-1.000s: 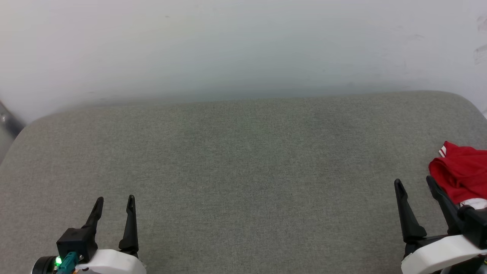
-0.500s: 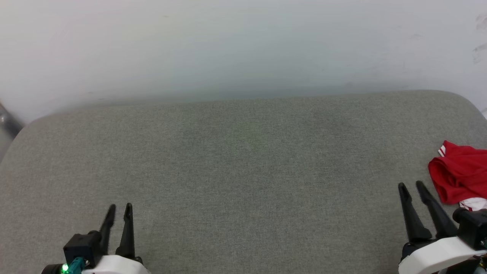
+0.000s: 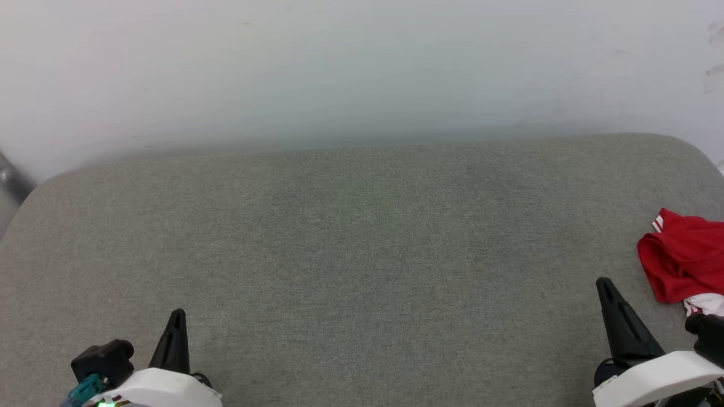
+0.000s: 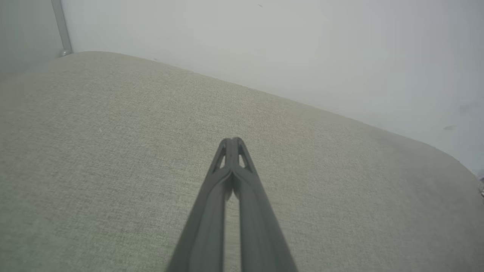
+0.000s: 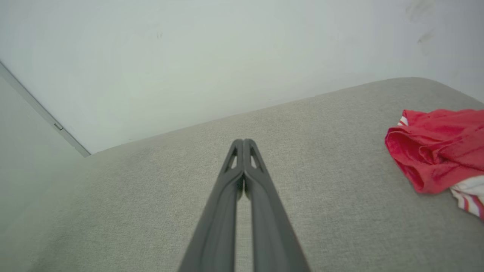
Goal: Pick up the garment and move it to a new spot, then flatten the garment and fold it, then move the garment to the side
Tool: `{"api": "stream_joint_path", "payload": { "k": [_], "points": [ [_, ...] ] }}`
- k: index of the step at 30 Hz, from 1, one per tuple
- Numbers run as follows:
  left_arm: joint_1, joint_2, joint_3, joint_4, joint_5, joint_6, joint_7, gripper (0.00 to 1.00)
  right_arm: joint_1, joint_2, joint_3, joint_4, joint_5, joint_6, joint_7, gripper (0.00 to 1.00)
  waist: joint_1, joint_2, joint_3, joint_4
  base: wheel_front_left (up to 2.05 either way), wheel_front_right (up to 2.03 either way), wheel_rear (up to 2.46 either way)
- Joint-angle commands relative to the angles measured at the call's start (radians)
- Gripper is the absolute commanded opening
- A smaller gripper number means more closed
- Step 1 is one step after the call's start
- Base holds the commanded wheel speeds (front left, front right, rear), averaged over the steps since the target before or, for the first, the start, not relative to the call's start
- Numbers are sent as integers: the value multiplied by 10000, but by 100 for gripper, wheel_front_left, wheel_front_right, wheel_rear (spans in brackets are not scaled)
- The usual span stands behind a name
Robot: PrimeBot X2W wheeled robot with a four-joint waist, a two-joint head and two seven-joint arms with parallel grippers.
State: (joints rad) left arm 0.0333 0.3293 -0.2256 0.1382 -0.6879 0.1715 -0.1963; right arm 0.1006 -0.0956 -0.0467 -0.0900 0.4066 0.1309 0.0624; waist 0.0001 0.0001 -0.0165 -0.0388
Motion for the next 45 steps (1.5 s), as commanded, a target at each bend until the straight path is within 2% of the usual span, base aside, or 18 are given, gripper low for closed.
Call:
{"api": "stream_joint_path", "payload": {
  "k": [1,12,45],
  "points": [
    [-347,-33,226,-48,-438,-165,104,0,-374,-21,-35,13,584,0,0,0,0,-1,3,8,0,0,0],
    [-551,-429,696,166,-1844,-618,546,0,-660,12,-80,529,2425,-1,37,0,0,-1,22,47,0,0,0],
    [-963,-1395,1808,530,-5073,-1666,1596,0,-1320,137,-242,1730,6639,-1,161,0,-1,-1,79,157,0,0,0]
  ]
}}
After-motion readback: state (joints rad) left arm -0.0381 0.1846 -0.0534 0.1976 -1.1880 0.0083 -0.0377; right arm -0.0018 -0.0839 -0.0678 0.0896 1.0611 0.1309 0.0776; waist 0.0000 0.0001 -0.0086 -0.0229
